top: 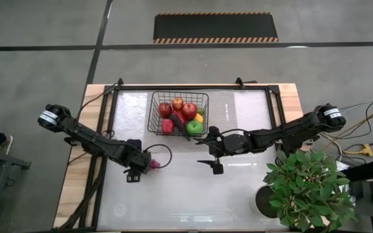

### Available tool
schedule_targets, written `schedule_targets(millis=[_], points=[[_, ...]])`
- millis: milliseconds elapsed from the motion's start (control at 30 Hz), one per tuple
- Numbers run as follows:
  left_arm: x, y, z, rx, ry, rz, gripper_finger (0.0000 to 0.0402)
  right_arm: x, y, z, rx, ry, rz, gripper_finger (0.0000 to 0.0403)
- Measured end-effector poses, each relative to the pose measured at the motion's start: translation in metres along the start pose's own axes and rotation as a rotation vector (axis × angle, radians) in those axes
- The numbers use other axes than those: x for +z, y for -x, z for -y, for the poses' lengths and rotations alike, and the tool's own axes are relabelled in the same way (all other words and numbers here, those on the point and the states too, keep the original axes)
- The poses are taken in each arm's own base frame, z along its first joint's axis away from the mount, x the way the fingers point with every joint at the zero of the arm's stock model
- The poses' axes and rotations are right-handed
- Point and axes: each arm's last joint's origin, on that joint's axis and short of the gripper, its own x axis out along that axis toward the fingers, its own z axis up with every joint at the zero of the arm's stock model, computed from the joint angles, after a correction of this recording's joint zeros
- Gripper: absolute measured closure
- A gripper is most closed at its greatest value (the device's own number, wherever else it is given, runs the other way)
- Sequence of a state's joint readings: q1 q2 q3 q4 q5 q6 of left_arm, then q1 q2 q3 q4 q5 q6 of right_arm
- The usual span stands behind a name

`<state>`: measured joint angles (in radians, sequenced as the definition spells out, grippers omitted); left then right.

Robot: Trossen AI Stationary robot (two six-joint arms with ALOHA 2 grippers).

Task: Build produce basket
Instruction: Put the grapes into the wire basket

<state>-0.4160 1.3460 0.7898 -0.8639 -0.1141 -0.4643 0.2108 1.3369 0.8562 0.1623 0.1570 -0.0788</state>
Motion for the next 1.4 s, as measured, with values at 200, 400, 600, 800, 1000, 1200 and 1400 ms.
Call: schedule_targets(millis=[200,400,600,800,1000,1200,1400], points=[[-0.002,-0.002,-0.001,0.006,-0.001,-0.005,0.0172,0.000,0.000,0.000,0.000,0.000,0.000,0.0078],[-0.001,-0.002,0.000,0.000,-0.001,-0.001,0.0236,0.000,0.000,0.000,-0.001,0.000,0.000,0.0078],[-0.001,-0.001,0.000,-0.002,0.000,0.002,0.0284,0.000,0.000,0.000,-0.001,0.000,0.000,0.0078],[-0.001,-0.001,0.000,-0.006,-0.001,0.001,0.0322,0.000,0.000,0.000,-0.001,0.000,0.000,0.0078],[-0.001,0.001,0.000,-0.011,0.000,0.011,0.0343,0.000,0.000,0.000,-0.001,0.000,0.000,0.0078],[0.000,0.010,0.000,-0.031,0.003,0.047,0.0351,0.000,0.000,0.000,-0.001,0.000,0.000,0.0078],[0.007,0.044,-0.001,-0.089,0.007,0.188,0.0352,0.000,0.000,0.000,-0.001,0.000,-0.001,0.0078]])
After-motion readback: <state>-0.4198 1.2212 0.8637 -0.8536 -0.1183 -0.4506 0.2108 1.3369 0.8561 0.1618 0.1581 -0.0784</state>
